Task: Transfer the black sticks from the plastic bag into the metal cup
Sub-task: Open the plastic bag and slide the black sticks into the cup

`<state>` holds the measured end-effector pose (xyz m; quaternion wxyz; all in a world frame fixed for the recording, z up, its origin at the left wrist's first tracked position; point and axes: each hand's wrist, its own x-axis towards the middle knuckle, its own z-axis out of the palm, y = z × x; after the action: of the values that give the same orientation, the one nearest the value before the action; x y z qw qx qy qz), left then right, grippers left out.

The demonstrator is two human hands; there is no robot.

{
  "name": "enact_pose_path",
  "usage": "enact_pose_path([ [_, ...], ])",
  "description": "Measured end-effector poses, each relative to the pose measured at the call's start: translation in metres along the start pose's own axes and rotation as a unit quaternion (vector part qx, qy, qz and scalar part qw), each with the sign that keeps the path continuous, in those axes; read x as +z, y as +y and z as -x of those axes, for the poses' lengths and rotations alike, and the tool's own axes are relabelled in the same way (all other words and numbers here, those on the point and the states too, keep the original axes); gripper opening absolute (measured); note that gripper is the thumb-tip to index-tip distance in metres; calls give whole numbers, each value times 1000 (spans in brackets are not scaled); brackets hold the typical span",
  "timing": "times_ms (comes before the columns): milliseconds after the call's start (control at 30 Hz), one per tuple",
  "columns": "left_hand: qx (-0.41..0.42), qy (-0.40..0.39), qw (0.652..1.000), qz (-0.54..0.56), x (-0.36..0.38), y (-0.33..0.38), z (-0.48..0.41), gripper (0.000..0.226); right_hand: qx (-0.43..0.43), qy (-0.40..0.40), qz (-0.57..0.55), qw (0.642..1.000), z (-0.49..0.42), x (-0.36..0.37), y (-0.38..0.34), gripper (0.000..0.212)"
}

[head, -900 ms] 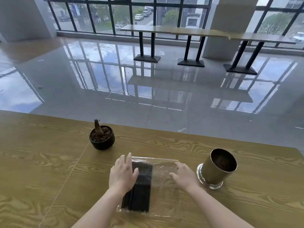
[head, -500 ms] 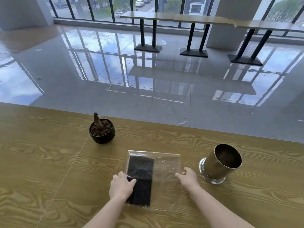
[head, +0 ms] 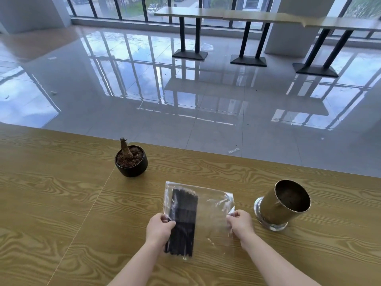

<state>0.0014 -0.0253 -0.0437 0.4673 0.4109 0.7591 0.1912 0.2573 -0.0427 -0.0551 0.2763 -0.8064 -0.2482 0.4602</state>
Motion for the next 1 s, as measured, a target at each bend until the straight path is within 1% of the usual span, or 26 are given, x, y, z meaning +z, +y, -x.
enact_pose_path([
  [33, 2, -12, 1000, 22, -1, 1, 1, 15, -1, -8, -25, 1000, 1, -3, -1, 4],
  [133, 5, -32, 995, 91, -9, 4, 5, 14, -12, -41, -106, 993, 6, -13, -8, 16],
  [200, -2, -66, 987, 148, -17, 8, 7, 14, -31, -51, -153, 986, 14, -24, -17, 21],
  [233, -2, -96, 979, 181, -21, 10, 9, 18, -43, -53, -168, 983, 17, -29, -22, 24],
  [300, 5, -161, 954, 254, -27, 12, 11, 39, -71, -56, -177, 980, 26, -39, -34, 30],
  [367, 28, -211, 927, 307, -31, 14, 14, 60, -102, -53, -173, 978, 33, -48, -44, 37],
  [433, 57, -238, 913, 327, -35, 20, 18, 67, -144, -41, -147, 978, 40, -55, -54, 48],
  [533, 81, -242, 907, 334, -42, 33, 25, 66, -215, -17, -91, 972, 53, -65, -67, 67],
  [600, 97, -238, 904, 340, -49, 43, 32, 63, -253, 12, -42, 966, 64, -70, -78, 69],
  [633, 111, -239, 902, 342, -53, 48, 35, 61, -279, 44, 10, 959, 70, -72, -83, 67],
  [667, 125, -242, 898, 344, -57, 54, 40, 58, -310, 90, 80, 943, 77, -73, -88, 64],
  [700, 139, -247, 893, 350, -60, 60, 43, 56, -351, 138, 144, 915, 84, -72, -93, 60],
  [733, 151, -253, 886, 358, -62, 66, 48, 54, -402, 172, 182, 881, 94, -69, -100, 54],
  [767, 163, -257, 879, 366, -62, 73, 52, 53, -456, 182, 193, 849, 105, -65, -110, 46],
  [800, 176, -261, 874, 370, -62, 80, 56, 52, -511, 168, 189, 822, 116, -58, -121, 37],
  [867, 196, -262, 870, 369, -59, 93, 66, 51, -599, 100, 193, 770, 139, -41, -141, 24],
  [933, 213, -256, 872, 359, -56, 103, 74, 45, -651, 46, 227, 723, 152, -27, -153, 18],
  [1000, 234, -246, 877, 340, -55, 109, 82, 37, -673, 41, 260, 691, 156, -20, -160, 16],
])
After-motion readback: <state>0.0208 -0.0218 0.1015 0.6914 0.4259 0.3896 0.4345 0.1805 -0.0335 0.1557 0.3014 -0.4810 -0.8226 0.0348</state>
